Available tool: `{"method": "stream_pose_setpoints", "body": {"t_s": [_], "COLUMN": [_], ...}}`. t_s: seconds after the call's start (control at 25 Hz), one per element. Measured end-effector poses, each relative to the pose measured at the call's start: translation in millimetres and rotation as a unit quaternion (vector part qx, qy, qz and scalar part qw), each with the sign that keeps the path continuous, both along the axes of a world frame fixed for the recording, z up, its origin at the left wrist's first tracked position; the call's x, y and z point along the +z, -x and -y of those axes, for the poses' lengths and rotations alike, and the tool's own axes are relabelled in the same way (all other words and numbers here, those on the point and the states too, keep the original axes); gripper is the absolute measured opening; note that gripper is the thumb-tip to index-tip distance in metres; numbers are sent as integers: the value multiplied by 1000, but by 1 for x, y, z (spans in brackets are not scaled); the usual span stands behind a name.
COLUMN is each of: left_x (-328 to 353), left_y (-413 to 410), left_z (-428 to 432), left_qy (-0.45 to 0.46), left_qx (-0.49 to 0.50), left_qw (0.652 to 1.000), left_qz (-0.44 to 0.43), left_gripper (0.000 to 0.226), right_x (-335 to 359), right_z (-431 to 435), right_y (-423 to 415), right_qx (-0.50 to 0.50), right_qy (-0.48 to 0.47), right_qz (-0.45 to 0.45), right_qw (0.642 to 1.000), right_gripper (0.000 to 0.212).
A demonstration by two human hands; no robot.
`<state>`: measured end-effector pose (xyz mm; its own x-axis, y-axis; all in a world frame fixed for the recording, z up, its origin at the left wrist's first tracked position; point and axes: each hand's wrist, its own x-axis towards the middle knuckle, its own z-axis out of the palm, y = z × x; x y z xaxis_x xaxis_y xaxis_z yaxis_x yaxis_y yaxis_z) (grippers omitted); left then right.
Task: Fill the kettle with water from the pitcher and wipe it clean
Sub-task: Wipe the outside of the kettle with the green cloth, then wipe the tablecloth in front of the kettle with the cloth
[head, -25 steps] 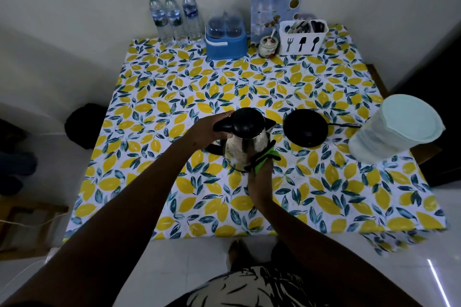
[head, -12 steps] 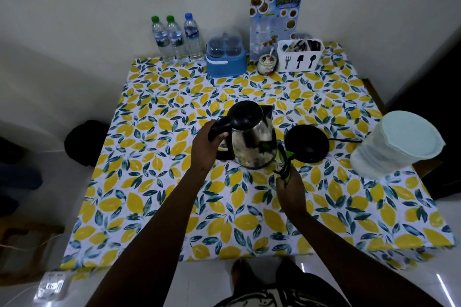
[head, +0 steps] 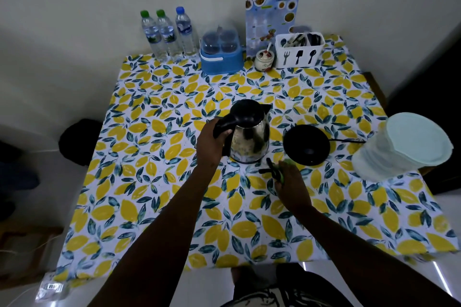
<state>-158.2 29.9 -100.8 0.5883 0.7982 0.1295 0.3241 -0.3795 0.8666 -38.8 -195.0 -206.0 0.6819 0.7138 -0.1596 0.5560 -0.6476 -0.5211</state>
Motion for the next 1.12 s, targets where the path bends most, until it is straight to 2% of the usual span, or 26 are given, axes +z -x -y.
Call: {"method": "stream_pose_setpoints", "body": {"t_s": [0.08, 0.16, 0.2, 0.28, 0.48, 0.56, 0.64, 0.76, 0.8, 0.88, 0.96, 1.0, 1.04, 1.12], "left_x": [-5, -15, -22, -34, -43, -50, -70, -103, -111, -119, -119, -119, -118, -119], "left_y": [2, 9, 15, 28, 49, 62, 85, 135, 150, 168, 174, 175, 177, 185], "left_z": [-1, 6, 13, 24, 4, 3, 17, 53, 62, 75, 76, 73, 70, 65], "left_qy": [6, 34, 32, 5, -33, -6, 9, -7, -4, 25, 47, 51, 53, 38], "left_qx": [19, 55, 60, 46, -4, -36, -96, -126, -110, -77, -69, -76, -91, -129], "left_qw": [1000, 997, 997, 997, 988, 975, 944, 912, 905, 889, 884, 883, 881, 872], "left_qz": [-11, -36, -46, -67, -152, -220, -316, -391, -411, -451, -460, -460, -461, -471], "left_gripper": [38, 58, 66, 72, 64, 62, 58, 63, 70, 88, 99, 104, 109, 118], "right_x": [-12, -23, -30, -40, -44, -43, -45, -48, -50, -53, -51, -48, -47, -52], "right_z": [1, 3, 3, -4, -55, -63, -49, -19, -16, -30, -62, -75, -79, -54], "right_y": [2, 7, 9, 12, 47, 78, 96, 69, 61, 56, 78, 95, 112, 130], "right_qx": [63, 116, 132, 133, 121, 178, 263, 329, 317, 226, 130, 133, 178, 320], "right_qy": [79, 138, 145, 124, 128, 130, 99, 59, 68, 93, 95, 88, 80, 74], "right_qz": [36, 60, 70, 75, 57, 65, 114, 171, 187, 184, 134, 114, 107, 140], "right_qw": [994, 982, 978, 981, 983, 973, 953, 927, 927, 952, 978, 981, 975, 934], "right_gripper": [68, 87, 89, 85, 65, 59, 55, 61, 65, 65, 62, 61, 61, 62]}}
